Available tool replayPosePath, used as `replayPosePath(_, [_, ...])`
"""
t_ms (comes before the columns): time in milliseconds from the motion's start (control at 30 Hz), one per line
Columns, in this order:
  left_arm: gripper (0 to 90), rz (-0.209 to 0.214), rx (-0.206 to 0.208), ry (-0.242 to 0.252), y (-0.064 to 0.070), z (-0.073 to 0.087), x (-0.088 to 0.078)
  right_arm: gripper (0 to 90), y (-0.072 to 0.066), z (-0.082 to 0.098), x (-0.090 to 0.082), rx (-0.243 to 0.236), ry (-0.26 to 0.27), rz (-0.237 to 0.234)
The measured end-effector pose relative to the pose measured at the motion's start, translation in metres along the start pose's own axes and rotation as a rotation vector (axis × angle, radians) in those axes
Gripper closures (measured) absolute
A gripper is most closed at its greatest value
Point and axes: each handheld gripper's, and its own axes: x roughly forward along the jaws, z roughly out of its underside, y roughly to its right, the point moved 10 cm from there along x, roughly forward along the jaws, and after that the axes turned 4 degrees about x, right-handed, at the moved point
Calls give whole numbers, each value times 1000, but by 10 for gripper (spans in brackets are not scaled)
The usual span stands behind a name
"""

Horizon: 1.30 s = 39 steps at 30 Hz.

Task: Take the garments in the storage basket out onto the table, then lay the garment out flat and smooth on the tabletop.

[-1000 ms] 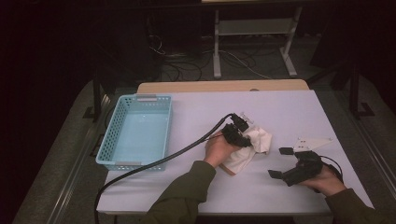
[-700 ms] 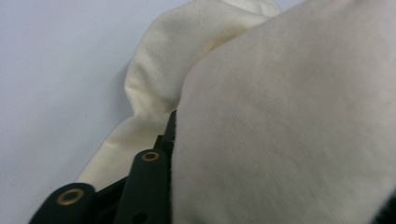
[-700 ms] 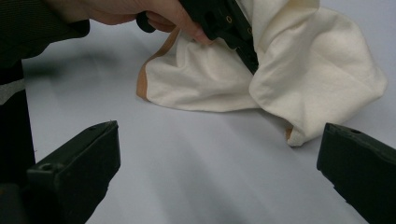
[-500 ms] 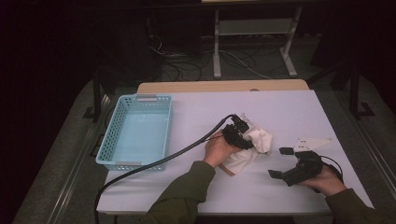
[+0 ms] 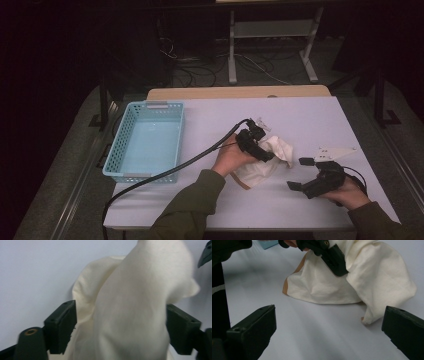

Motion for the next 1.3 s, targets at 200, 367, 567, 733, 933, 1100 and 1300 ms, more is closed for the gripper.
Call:
replayPosePath(200, [52, 0, 1, 18, 4, -6, -11, 0, -1, 1, -2, 3, 7, 7])
replayPosePath(367, [0, -8, 48, -8, 7, -5, -24, 0, -1, 2, -4, 2, 8, 9])
replayPosePath(567, [0, -27, 64, -5, 13, -7, -37, 0, -1, 2, -3, 0, 6, 11])
replayPosePath(733, [0, -53, 88, 10, 11, -12, -50, 0, -1, 1, -4, 6, 13, 13])
replayPosePath(933, [0, -67, 64, 39, 7, -10, -66, 0, 0, 1, -3, 7, 12, 12])
replayPosePath(1100, [0, -111, 36, 37, -2, 0, -81, 0, -1, 0, -1, 2, 8, 9])
replayPosePath(1300, [0, -159, 23, 39, -10, 12, -102, 0, 0, 0, 1, -1, -1, 6])
